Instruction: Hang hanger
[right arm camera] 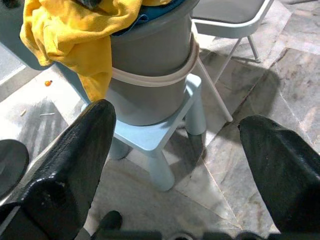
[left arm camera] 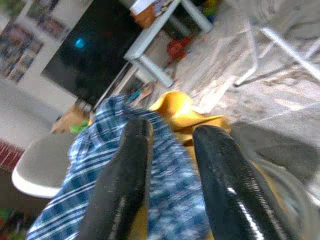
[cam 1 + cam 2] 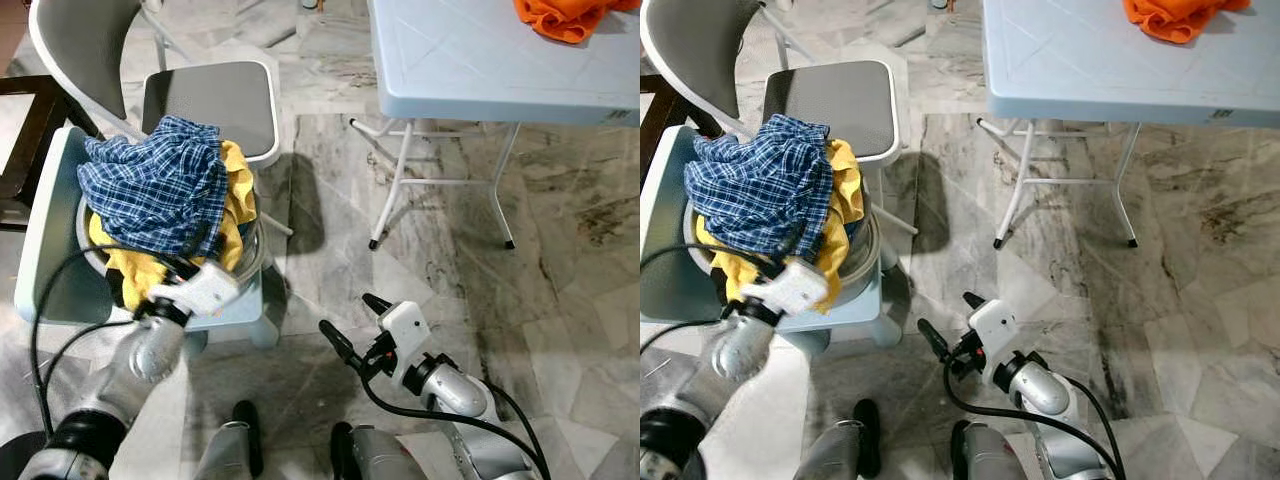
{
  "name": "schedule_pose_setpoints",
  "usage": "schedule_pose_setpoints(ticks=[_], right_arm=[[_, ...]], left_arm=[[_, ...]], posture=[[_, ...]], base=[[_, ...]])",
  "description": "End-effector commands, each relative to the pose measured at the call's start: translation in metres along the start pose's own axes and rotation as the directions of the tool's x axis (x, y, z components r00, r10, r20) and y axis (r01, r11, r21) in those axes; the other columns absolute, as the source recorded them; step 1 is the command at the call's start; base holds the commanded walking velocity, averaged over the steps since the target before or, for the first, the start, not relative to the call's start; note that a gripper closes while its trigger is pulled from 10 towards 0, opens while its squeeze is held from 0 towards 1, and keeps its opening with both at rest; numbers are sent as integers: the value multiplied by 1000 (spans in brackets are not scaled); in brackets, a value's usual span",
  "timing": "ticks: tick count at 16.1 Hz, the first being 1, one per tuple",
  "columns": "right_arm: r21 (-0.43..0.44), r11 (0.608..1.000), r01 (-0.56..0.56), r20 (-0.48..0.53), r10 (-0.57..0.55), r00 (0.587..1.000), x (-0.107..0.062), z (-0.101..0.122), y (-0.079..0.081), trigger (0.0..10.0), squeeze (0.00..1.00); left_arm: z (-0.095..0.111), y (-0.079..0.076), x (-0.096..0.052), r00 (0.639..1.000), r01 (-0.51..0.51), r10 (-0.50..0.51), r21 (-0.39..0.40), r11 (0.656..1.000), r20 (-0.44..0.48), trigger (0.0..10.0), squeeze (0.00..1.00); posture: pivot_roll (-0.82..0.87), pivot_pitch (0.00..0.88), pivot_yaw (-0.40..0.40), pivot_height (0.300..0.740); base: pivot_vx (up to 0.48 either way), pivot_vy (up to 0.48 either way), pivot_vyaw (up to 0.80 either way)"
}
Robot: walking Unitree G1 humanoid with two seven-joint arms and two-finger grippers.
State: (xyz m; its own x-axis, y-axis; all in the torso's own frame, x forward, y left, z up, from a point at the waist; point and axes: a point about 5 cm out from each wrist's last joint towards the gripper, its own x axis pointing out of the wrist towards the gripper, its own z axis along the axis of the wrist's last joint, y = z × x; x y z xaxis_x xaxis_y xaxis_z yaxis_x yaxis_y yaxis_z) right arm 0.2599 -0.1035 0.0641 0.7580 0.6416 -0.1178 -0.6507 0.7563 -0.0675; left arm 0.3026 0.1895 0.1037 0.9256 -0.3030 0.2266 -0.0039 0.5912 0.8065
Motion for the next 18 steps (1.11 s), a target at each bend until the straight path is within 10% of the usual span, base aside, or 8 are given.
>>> schedule_pose_setpoints(ticks=[1, 9, 18], right_arm=[[9, 1000, -6, -30, 6, 1000, -3, -8, 3, 10000, 0], [11, 1000, -3, -28, 4, 1000, -3, -9, 4, 10000, 0], [18, 1000, 12, -39, -11, 999, -10, -12, 8, 10000, 0]], left_arm=[[-4, -9, -12, 999, 41, -40, 34, 999, -10, 10000, 1000], [-23, -22, -36, 993, 18, 1, 162, 987, -114, 10000, 1000], [-46, -20, -23, 982, 109, -47, 347, 931, -183, 10000, 1000]], posture=[[-128, 321, -61, 740], [-135, 318, -56, 740], [-174, 334, -42, 740]], base=[[0, 0, 0], [0, 0, 0], [0, 0, 0]])
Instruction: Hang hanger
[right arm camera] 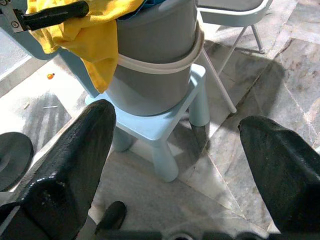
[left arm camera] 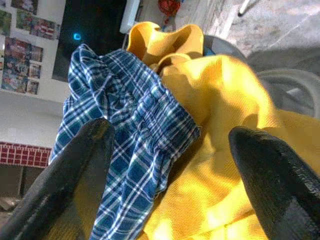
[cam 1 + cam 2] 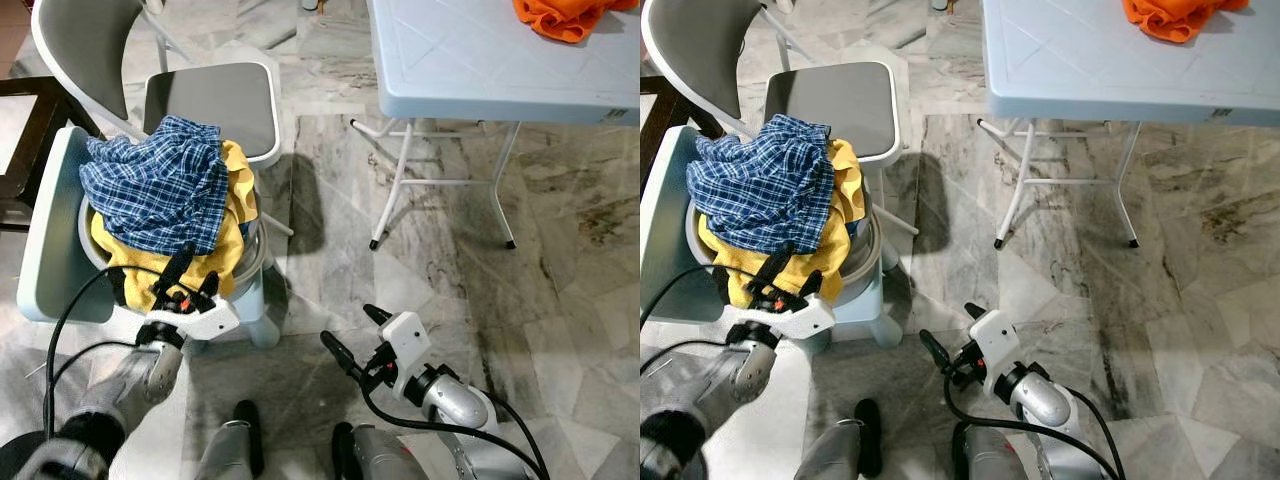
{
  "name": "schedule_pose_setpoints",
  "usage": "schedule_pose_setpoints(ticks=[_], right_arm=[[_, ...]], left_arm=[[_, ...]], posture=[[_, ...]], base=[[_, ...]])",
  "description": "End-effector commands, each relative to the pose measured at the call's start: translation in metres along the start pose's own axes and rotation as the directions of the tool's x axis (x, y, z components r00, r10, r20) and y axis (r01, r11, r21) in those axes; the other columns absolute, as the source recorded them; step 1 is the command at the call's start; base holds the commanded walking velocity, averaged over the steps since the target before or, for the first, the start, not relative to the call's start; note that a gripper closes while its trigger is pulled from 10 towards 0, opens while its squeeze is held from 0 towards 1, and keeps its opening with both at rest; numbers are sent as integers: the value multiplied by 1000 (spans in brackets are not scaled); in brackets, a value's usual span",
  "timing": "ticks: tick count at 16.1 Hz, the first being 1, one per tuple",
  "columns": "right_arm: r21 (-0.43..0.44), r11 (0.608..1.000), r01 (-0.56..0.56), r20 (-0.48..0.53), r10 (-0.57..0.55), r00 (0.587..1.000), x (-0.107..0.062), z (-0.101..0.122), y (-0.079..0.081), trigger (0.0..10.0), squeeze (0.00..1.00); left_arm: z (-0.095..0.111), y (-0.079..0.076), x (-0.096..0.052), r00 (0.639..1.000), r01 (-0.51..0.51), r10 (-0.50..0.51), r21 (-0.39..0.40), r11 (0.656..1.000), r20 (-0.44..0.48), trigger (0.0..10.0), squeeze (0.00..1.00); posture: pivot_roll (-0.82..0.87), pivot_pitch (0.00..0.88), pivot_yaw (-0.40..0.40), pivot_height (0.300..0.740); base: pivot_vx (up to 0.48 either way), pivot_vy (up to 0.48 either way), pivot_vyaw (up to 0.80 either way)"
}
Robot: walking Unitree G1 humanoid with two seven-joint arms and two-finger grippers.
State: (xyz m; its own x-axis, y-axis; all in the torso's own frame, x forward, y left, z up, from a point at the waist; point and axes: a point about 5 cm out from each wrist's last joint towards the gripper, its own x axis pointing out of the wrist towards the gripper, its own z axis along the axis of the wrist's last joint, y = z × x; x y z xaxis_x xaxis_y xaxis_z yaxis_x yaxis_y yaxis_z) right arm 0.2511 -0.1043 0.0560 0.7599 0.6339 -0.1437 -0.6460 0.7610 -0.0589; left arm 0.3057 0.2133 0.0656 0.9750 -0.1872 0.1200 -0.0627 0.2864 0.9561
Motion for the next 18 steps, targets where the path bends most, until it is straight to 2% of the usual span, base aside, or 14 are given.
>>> schedule_pose_setpoints(ticks=[1, 2, 3, 4, 5, 7, 10, 13, 16, 18], right_arm=[[9, 1000, 7, -12, -7, 1000, -4, -4, 3, 10000, 0], [9, 1000, 8, -12, -8, 1000, -4, -4, 2, 10000, 0], [8, 1000, 15, -11, -15, 1000, -5, -3, 1, 10000, 0], [8, 1000, 17, -12, -17, 1000, -6, -3, 0, 10000, 0], [8, 1000, 18, -14, -18, 1000, -7, -3, 1, 10000, 0], [6, 1000, 19, -16, -19, 1000, -9, -4, 1, 10000, 0], [5, 1000, 22, -20, -22, 1000, -9, -4, 1, 10000, 0], [-2, 1000, 11, -22, -11, 1000, -9, -4, 1, 10000, 0], [-1, 1000, 19, -25, -19, 999, -9, -5, -1, 10000, 0], [1, 1000, 14, -27, -14, 1000, -9, -5, 1, 10000, 0]], left_arm=[[-9, -6, -8, 999, 44, -43, 43, 998, -20, 10000, 1000], [-11, -5, -8, 999, 47, -46, 55, 997, -25, 10000, 1000], [-17, -2, -5, 998, 52, -49, 92, 994, -43, 10000, 576], [-20, 0, -4, 998, 51, -45, 106, 993, -53, 10000, 333], [-22, 3, -2, 998, 45, -39, 108, 993, -59, 10000, 0], [-24, 7, 0, 998, 24, -17, 122, 992, -60, 10000, 0], [-23, 18, 6, 998, -45, 50, 102, 994, -46, 10000, 0], [-21, 16, 5, 998, -39, 42, 92, 995, -38, 10000, 0], [-13, 8, -5, 998, -66, 66, 17, 998, -19, 10000, 0], [-16, 8, -9, 996, -79, 79, 16, 997, -29, 10000, 0]], posture=[[-175, 334, -42, 740], [-178, 335, -42, 740], [-181, 338, -42, 740], [-182, 340, -42, 740], [-184, 341, -42, 740], [-187, 344, -43, 740], [-182, 343, -43, 740], [-181, 340, -41, 740], [-179, 342, -37, 740], [-168, 344, -41, 740]], base=[[0, 0, 0], [0, 0, 0], [0, 0, 0], [0, 0, 0], [0, 0, 0], [0, 0, 0], [0, 0, 0], [0, 0, 0], [0, 0, 0], [0, 0, 0]])
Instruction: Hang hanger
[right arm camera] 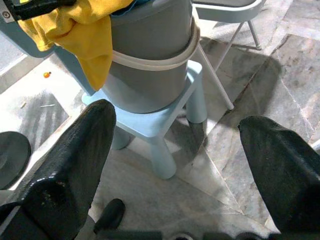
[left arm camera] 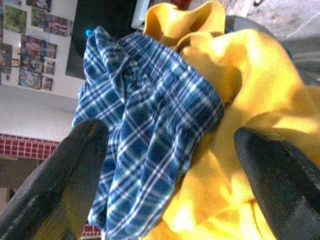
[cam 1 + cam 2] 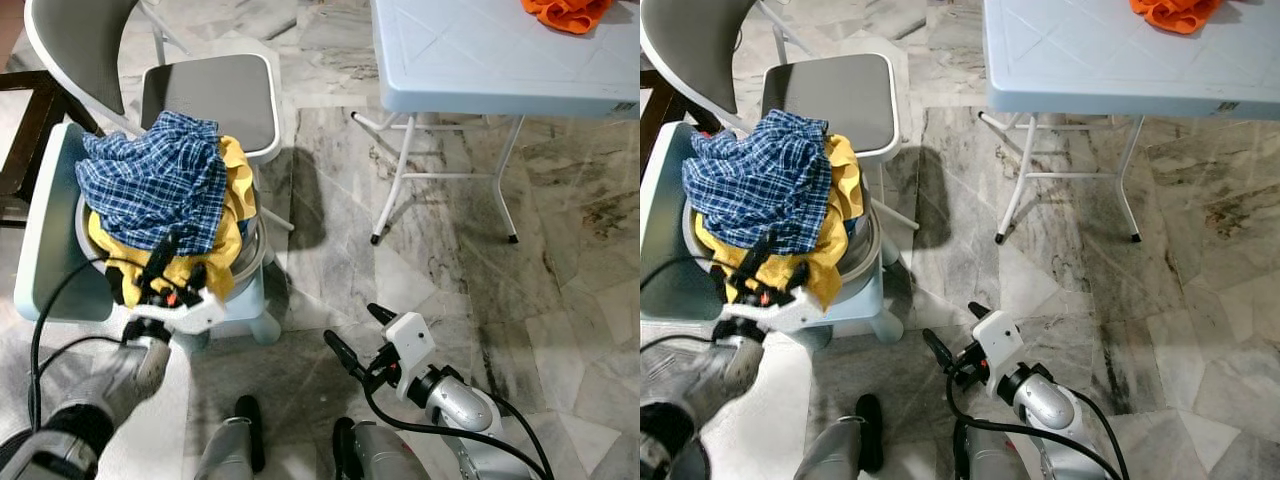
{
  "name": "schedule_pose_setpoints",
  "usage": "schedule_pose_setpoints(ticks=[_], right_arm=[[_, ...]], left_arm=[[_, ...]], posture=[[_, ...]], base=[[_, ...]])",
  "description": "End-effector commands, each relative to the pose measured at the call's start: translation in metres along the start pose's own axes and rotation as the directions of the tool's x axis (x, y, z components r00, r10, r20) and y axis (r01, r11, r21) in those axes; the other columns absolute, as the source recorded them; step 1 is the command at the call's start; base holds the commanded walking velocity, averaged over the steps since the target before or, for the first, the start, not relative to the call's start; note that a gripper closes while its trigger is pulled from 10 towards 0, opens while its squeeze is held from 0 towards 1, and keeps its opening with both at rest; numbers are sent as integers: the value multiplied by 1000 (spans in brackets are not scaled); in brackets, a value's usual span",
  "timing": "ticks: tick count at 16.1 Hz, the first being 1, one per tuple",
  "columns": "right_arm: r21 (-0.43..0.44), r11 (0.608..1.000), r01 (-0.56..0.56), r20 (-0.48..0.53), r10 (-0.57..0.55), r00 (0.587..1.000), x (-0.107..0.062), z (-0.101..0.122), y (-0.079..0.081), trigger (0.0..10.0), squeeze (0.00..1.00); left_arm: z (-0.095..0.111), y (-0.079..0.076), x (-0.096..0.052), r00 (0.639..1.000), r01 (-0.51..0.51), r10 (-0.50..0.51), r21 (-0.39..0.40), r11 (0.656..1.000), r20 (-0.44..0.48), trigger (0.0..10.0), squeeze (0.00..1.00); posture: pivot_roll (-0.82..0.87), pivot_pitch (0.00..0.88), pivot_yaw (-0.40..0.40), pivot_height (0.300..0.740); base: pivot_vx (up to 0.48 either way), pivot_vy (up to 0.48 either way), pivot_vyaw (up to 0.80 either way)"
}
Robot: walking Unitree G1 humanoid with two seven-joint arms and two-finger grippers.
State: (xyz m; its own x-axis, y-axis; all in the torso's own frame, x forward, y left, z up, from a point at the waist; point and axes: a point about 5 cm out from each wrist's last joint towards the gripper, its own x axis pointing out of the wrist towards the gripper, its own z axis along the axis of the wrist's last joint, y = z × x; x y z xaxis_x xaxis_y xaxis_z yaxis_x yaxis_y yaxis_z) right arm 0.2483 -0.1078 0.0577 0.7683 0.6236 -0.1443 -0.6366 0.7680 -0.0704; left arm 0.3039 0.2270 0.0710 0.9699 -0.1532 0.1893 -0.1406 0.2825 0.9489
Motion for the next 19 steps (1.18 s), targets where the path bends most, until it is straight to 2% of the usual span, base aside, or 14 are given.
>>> schedule_pose_setpoints(ticks=[1, 6, 8, 14, 15, 19], right_arm=[[11, 1000, -6, -27, 6, 1000, -4, -7, 4, 10000, 0], [6, 1000, -14, -25, 14, 1000, 0, -6, 2, 10000, 0], [4, 1000, -9, -26, 9, 1000, -1, -6, 0, 10000, 0], [9, 1000, -5, -31, 5, 1000, -3, -8, 2, 10000, 0], [8, 1000, -8, -31, 8, 999, -3, -8, 2, 10000, 0], [3, 1000, -5, -30, 5, 1000, -4, -7, 1, 10000, 0]], left_arm=[[-11, 0, -7, 999, 6, -5, 16, 1000, -44, 10000, 0], [-16, 12, 7, 999, 21, -18, 95, 995, -34, 10000, 0], [-13, 16, 14, 1000, 13, -11, 101, 995, -17, 10000, 0], [-9, 9, 17, 996, 87, -89, 104, 991, 10, 10000, 0], [-9, 6, 16, 990, 140, -143, 109, 984, 19, 0, 0], [-10, 0, 14, 971, 228, -236, 154, 961, 30, 0, 0]], posture=[[-163, 342, -43, 740], [-165, 337, -49, 740], [-172, 336, -45, 740], [-178, 340, -44, 740], [-179, 341, -47, 740], [-189, 342, -45, 740]], base=[[0, 0, 0], [0, 0, 0], [0, 0, 0], [0, 0, 0], [0, 0, 0], [0, 0, 0]])
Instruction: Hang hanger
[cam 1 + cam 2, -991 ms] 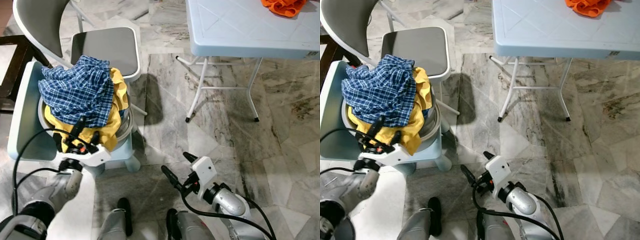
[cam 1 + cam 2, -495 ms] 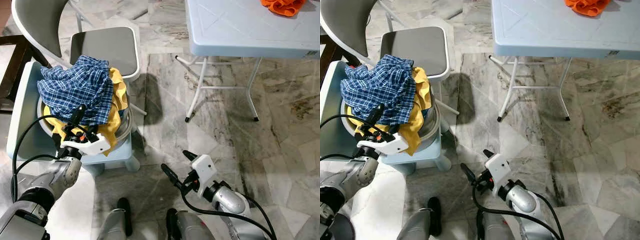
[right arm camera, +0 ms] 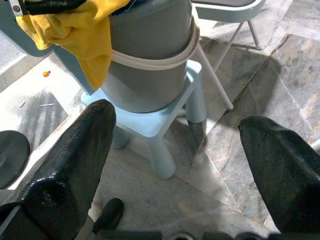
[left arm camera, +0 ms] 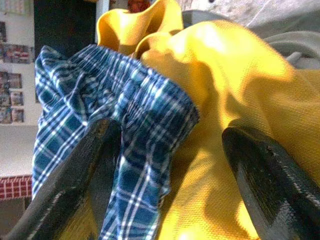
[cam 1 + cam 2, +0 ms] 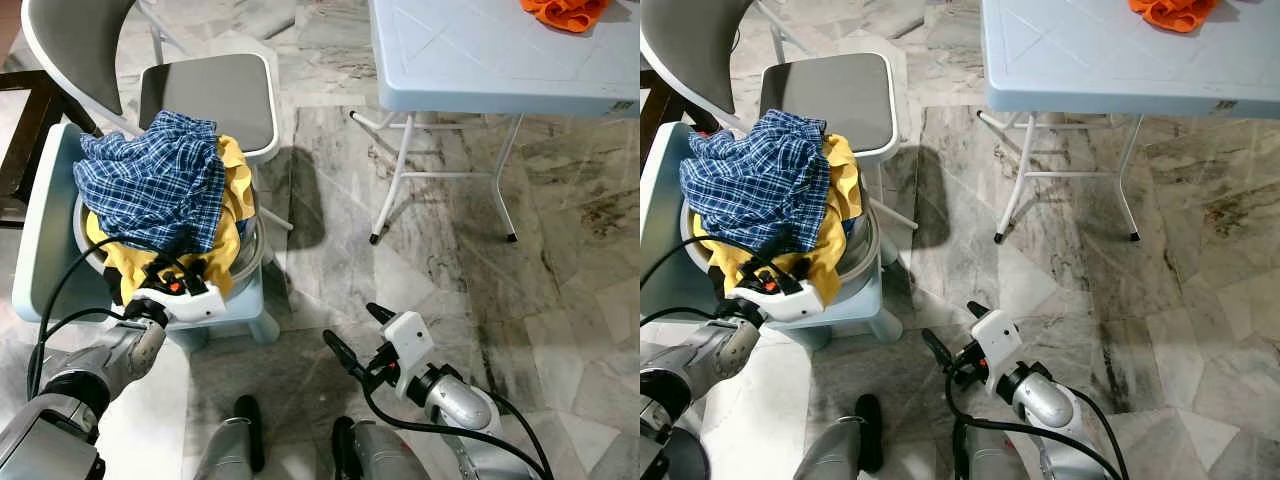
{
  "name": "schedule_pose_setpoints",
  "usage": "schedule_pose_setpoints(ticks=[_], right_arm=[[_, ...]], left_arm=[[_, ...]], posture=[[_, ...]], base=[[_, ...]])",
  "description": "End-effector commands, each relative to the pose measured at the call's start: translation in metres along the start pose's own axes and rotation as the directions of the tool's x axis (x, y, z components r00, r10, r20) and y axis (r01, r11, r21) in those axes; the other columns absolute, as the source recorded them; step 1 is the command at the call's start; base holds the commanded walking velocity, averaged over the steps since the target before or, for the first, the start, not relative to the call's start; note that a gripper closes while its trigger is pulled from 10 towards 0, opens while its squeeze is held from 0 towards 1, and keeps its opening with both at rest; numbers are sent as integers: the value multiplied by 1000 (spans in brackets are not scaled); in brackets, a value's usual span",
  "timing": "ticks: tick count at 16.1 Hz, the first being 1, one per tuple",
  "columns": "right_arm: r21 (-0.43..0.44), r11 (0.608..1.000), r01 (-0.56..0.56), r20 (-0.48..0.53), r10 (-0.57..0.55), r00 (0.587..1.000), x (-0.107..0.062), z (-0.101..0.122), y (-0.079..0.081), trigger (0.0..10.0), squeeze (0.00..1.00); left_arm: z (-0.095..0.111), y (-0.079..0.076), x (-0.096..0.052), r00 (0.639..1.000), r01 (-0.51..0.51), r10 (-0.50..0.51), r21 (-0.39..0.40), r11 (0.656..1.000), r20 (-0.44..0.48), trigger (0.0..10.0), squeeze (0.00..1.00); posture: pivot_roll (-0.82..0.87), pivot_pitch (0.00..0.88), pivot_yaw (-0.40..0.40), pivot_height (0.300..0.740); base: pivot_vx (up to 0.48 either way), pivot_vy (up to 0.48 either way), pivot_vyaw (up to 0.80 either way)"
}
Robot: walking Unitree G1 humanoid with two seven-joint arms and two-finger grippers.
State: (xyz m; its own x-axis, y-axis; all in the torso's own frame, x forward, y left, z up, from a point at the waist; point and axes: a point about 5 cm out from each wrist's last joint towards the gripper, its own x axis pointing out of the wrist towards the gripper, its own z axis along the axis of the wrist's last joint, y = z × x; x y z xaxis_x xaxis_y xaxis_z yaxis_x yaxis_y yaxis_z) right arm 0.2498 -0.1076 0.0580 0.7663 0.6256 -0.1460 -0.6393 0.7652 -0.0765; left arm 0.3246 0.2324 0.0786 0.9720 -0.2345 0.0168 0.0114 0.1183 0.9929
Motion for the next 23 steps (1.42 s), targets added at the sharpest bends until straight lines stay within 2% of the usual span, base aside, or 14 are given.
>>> schedule_pose_setpoints(ticks=[1, 5, 9, 10, 14, 23], right_arm=[[9, 1000, 2, -29, -2, 1000, -6, -7, 2, 10000, 0], [13, 1000, 6, -29, -5, 1000, -7, -8, 4, 10000, 0], [12, 1000, 8, -29, -8, 1000, -6, -8, 3, 10000, 0], [11, 1000, 10, -30, -10, 1000, -6, -8, 2, 10000, 0], [11, 1000, 8, -30, -7, 1000, -6, -8, 3, 10000, 0], [7, 1000, 6, -30, -5, 1000, -4, -8, 1, 10000, 0]], left_arm=[[-3, -8, -6, 998, 67, -68, 24, 997, 9, 0, 0], [-5, -6, -5, 997, 74, -74, 50, 996, 6, 0, 0], [-12, 7, 0, 1000, 21, -20, 83, 996, -8, 0, 0], [-14, 14, 3, 1000, -8, 9, 86, 996, -15, 0, 0], [-20, 18, 3, 999, -19, 23, 98, 995, -42, 0, 0], [-19, 15, 2, 998, -1, 1, 9, 1000, -70, 0, 0]], posture=[[-191, 342, -44, 740], [-191, 343, -38, 740], [-191, 344, -39, 740], [-191, 343, -39, 740], [-189, 343, -39, 740], [-187, 333, -44, 740]], base=[[0, 0, 0], [0, 0, 0], [0, 0, 0], [0, 0, 0], [0, 0, 0], [0, 0, 0]])
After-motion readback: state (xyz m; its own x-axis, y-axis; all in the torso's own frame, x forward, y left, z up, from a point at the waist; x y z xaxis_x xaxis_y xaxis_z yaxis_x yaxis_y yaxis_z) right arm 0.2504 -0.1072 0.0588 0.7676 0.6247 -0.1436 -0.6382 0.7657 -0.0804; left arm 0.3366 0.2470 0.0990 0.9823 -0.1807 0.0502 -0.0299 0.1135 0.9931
